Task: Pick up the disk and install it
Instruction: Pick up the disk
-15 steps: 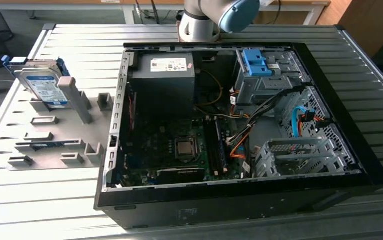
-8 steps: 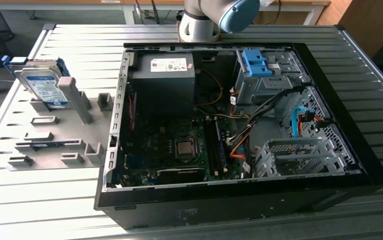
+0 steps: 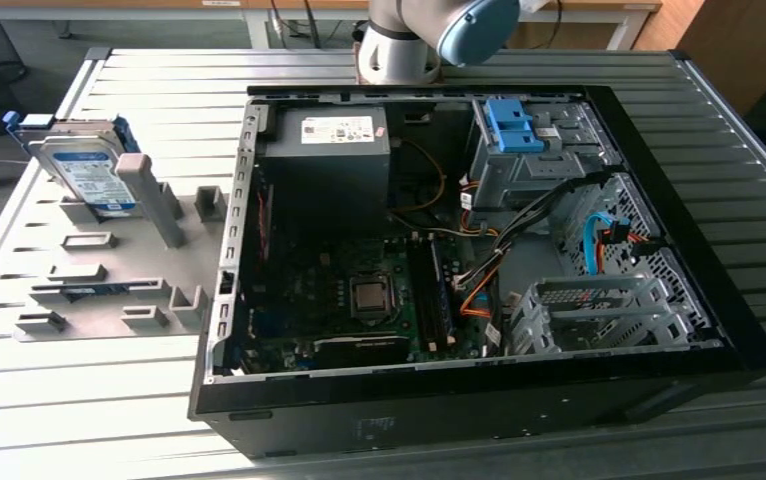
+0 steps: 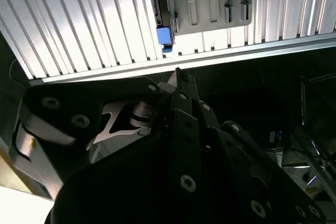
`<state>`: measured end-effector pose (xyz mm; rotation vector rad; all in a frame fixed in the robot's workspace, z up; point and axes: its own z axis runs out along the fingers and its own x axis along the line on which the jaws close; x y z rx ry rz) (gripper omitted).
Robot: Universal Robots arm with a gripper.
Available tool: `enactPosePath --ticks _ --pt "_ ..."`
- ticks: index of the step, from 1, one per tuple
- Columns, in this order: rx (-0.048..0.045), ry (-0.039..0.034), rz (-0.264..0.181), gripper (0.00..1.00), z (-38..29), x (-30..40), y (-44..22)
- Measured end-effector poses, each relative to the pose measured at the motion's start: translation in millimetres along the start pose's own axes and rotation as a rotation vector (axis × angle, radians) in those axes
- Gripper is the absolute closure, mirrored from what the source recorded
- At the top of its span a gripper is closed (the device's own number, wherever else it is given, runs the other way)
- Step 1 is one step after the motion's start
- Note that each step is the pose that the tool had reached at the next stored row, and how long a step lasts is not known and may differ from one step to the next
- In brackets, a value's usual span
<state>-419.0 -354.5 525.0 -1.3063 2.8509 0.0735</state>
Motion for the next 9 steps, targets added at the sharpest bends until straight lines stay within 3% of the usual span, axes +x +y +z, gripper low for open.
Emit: enactPosePath --ticks 3,9 --pt "-0.0007 0.0011 -0.034 0.89 5.3 0.2 -0.2" --pt "-0.0008 0.0013 -0.034 0.89 5.6 0.1 -0.2"
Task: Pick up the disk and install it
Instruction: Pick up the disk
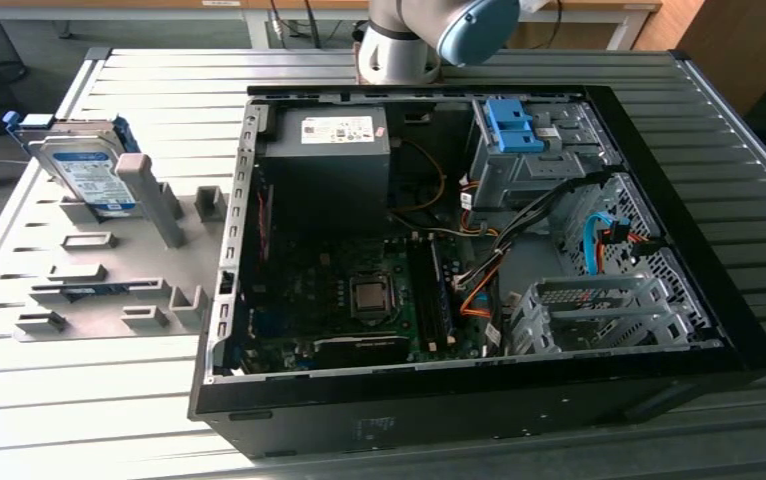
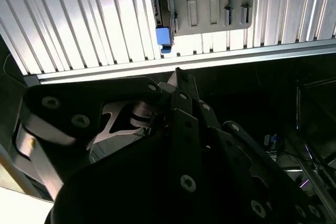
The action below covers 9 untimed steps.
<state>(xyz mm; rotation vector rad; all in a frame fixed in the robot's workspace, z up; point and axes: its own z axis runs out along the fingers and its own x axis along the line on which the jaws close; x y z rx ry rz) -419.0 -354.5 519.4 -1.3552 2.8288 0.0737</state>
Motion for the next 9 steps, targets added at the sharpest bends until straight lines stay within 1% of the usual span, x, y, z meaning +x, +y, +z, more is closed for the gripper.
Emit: enactPosePath --ticks 1,3,5,9 --pt "-0.0001 0.0002 -0.007 0.89 0.2 0.0 0.0" --pt "-0.0009 0.0016 -0.040 0.89 0.6 0.0 -0.1" --pt "-0.0020 0.0034 -0.084 0.89 1.6 0.0 -0.1" --pt "-0.0038 0.0064 -0.156 0.89 3.7 0.1 -0.2"
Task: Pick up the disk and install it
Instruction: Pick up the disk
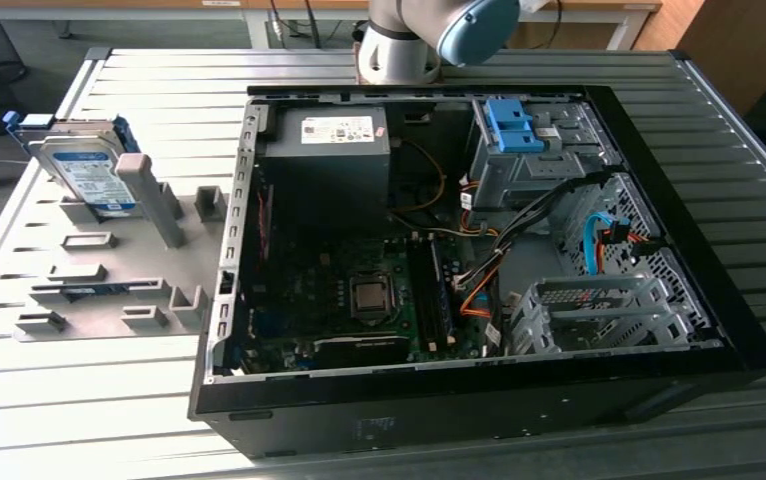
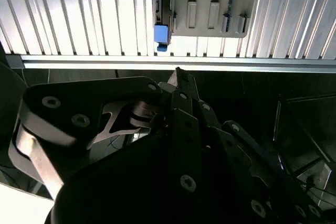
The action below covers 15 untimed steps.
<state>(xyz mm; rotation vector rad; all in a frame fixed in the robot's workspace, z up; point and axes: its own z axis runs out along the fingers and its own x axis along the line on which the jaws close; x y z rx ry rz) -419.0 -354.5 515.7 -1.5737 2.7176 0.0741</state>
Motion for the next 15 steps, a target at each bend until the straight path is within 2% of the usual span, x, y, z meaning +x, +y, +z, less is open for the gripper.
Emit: enactPosePath --ticks 2,4,8,15 --pt "-0.0005 0.0014 -0.032 0.89 1.4 0.1 -0.1" --pt "0.0017 0.0053 -0.037 0.89 1.8 0.1 -0.2" --pt "0.0024 0.0062 -0.040 0.89 3.1 0.1 -0.1" --pt "0.0003 0.0099 -0.136 0.89 10.6 0.3 -0.4"
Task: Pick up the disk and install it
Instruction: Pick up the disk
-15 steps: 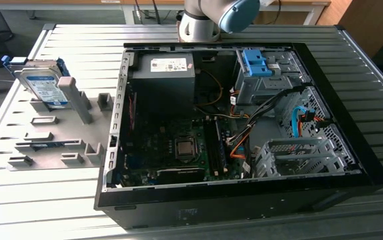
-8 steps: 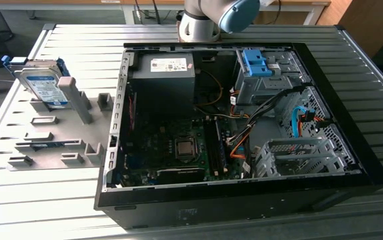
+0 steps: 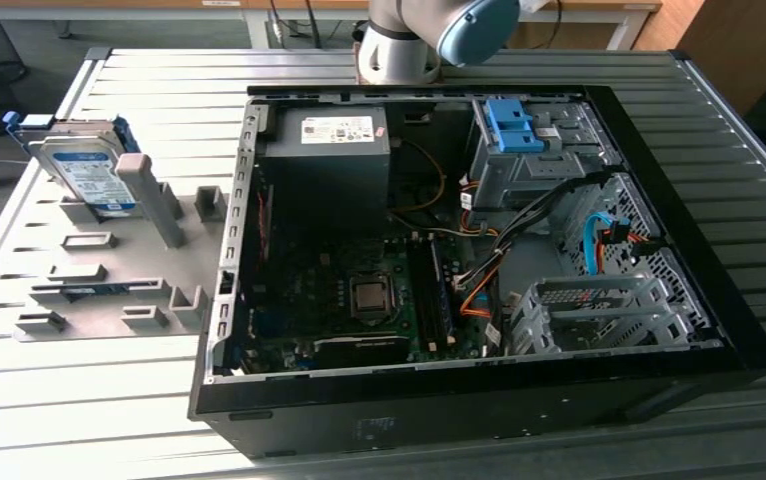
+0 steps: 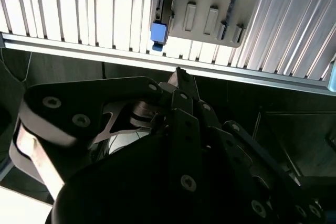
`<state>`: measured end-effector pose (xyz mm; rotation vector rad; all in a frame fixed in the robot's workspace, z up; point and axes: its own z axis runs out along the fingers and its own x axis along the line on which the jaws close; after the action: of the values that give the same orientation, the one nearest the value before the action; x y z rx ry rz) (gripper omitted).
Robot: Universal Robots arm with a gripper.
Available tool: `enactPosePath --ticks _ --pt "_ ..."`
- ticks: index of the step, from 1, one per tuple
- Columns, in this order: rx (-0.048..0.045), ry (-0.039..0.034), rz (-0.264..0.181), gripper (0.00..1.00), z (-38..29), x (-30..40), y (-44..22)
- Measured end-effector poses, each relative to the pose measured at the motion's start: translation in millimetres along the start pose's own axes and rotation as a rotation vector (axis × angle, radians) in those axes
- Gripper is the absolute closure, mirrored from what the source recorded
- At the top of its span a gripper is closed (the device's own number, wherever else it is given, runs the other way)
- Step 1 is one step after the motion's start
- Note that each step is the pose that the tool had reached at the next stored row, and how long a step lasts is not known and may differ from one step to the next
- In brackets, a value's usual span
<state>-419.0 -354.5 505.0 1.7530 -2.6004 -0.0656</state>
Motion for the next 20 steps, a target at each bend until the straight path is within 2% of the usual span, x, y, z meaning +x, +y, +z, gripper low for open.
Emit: enactPosePath --ticks 4,7,8,9,10,11,18,20 --pt "0.0014 -0.0008 -0.001 0.89 7.1 0.2 -0.1" --pt "-0.0004 -0.0051 -0.001 0.71 12.0 0.3 0.0" --pt "-0.0007 -0.0061 -0.001 0.71 14.0 0.4 0.0" --pt "-0.0008 -0.0062 -0.005 0.65 15.9 0.5 -0.1" --pt "-0.0010 -0.0058 -0.017 0.65 17.7 0.5 -0.2" --pt "-0.0015 -0.0050 -0.039 0.58 20.7 0.6 -0.3" --pt "-0.0041 -0.0005 -0.153 0.58 32.3 0.8 -0.8" --pt "-0.0030 0.0016 -0.159 0.58 32.9 0.8 -0.8"
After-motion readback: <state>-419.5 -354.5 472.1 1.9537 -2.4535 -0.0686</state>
